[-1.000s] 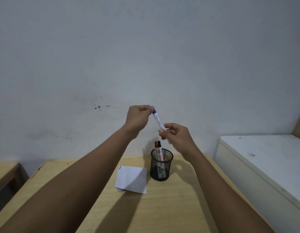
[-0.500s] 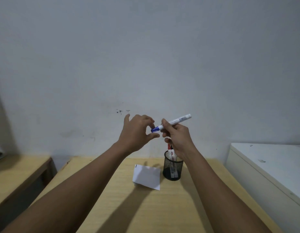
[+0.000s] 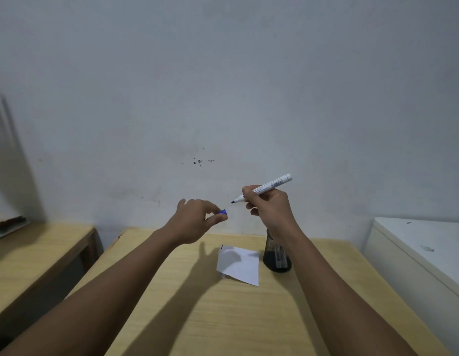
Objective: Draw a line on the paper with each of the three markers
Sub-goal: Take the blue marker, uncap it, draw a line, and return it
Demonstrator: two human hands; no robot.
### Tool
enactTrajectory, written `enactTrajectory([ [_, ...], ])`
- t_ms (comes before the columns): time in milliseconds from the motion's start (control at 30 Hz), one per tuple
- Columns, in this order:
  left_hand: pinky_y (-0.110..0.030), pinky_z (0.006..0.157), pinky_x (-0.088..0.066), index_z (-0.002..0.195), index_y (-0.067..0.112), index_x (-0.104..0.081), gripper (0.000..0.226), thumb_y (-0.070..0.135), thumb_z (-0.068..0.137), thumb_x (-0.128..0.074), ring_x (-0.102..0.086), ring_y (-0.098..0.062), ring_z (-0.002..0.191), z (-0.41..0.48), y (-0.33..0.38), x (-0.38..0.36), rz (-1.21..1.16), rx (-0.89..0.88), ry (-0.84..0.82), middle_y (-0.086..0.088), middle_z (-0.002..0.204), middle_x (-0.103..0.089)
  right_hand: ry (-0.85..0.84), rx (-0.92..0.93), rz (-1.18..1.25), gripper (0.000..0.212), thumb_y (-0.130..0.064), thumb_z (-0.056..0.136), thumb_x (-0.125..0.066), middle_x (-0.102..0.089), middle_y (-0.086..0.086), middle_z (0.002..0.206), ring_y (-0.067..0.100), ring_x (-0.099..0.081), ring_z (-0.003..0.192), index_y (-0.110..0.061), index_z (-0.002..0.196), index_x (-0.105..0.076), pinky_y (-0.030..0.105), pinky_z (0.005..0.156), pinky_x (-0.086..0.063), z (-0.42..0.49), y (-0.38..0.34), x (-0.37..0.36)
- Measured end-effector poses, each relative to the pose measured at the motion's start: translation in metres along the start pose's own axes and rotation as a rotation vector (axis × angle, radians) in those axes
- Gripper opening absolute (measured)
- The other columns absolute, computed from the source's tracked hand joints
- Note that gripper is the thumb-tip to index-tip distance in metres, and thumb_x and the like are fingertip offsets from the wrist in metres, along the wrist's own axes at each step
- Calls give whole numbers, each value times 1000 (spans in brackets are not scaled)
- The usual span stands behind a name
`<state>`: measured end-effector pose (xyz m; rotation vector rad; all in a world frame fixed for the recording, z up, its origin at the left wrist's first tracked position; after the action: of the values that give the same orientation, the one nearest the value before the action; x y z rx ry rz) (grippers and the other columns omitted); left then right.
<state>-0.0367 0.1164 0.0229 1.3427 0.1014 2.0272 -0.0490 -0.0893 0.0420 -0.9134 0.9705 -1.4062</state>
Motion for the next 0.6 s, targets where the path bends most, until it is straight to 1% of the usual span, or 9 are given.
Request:
enactTrajectory([
  [100,-53,105,-30,91,33,-70,31,59,89,-52,-53,-5,87,-12,-19,-23,69,10,-21,19,106,-69,35,-19,-41,15,-30,89,-78,-75,-4,67,7,-62,57,-16,84,-78,20,54,-52,-1,22,-9],
  [133,-53,106,-28,90,35,-69,30,59,89,-51,-51,-4,88,-17,-24,-32,82,3,-28,20,105,-68,40,-24,-61,17,-29,89,-78,-72,-3,62,8,-59,53,-14,82,-78,20,52,-50,0,31,-12],
  [200,-54,108,-25,90,36,-68,29,59,90,-50,-52,-6,95,-26,-30,-51,114,-24,-43,19,104,-68,32,-45,-92,15,-24,89,-79,-68,-4,58,8,-57,49,-10,84,-77,21,49,-47,0,52,-16],
  [267,-56,110,-22,95,35,-68,30,57,91,-48,-53,-10,105,-33,-37,-68,164,-53,-76,18,108,-67,22,-85,-115,12,-20,86,-81,-72,-1,64,10,-63,53,-10,89,-77,24,51,-51,-1,72,-19],
  [367,-61,112,-16,101,34,-70,32,54,91,-47,-48,-10,116,-40,-45,-90,202,-64,-143,16,117,-65,24,-126,-160,8,-18,83,-83,-78,5,75,14,-71,64,-20,87,-76,33,61,-59,-3,103,-18],
  [433,-63,112,-13,100,35,-70,36,56,90,-42,-44,-8,119,-44,-47,-99,195,-47,-151,17,121,-63,-1,-144,-171,7,-20,84,-82,-78,5,77,12,-72,67,-21,84,-75,33,64,-60,-4,122,-18],
  [500,-65,113,-9,103,39,-68,39,57,90,-37,-41,-7,123,-47,-50,-107,218,-41,-169,19,125,-62,-41,-179,-155,8,-25,86,-81,-77,5,80,11,-70,70,-21,85,-74,31,64,-57,-4,139,-20],
  [600,-66,113,-5,107,39,-67,39,57,92,-36,-44,-9,126,-49,-56,-115,253,-58,-217,18,126,-63,-85,-176,-256,11,-31,89,-77,-76,-2,81,8,-71,73,-21,88,-72,30,63,-58,0,161,-22],
])
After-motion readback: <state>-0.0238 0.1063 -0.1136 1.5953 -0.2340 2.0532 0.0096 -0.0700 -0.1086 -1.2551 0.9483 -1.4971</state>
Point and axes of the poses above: each hand's wrist, its own z-axis towards the middle knuckle, its own x-axis out of the back of the hand, y = z × x, the point moved 2 cm from there along z, towards the middle knuckle
